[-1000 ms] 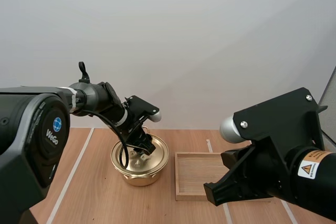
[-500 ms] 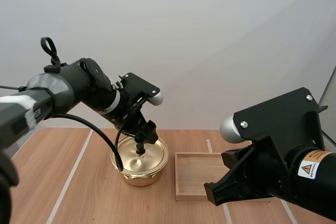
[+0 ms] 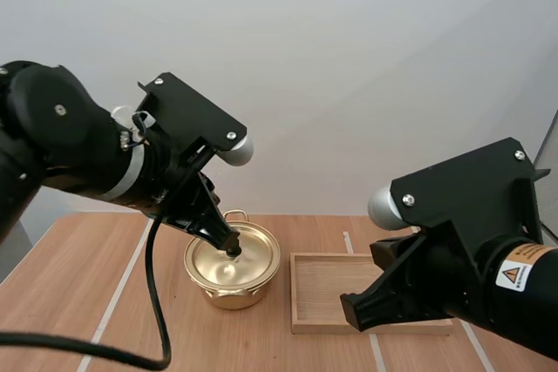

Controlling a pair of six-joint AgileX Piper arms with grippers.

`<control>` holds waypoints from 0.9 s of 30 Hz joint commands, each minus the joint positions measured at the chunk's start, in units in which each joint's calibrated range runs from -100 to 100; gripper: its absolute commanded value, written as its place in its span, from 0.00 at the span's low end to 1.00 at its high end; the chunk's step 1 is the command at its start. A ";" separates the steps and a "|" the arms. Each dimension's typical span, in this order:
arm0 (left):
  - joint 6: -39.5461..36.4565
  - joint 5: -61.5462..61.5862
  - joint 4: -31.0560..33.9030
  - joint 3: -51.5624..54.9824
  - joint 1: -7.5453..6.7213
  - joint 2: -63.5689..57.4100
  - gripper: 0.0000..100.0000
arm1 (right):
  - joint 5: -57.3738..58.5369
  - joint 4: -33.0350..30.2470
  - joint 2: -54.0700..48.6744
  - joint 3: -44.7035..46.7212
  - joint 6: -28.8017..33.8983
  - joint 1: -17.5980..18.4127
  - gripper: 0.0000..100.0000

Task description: Open the lid, put the grape in the pot, and close it

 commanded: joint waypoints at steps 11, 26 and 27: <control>-10.89 -12.04 -1.42 8.01 0.13 -25.94 0.00 | -8.84 -2.85 -9.23 0.22 4.16 -0.16 0.00; -22.45 -35.21 0.98 27.47 0.13 -50.20 0.00 | -30.87 -4.79 -20.20 18.33 6.55 -1.06 0.00; -23.22 -35.21 1.49 28.43 0.13 -50.61 0.00 | -31.07 -4.79 -20.20 18.58 6.55 -1.07 0.00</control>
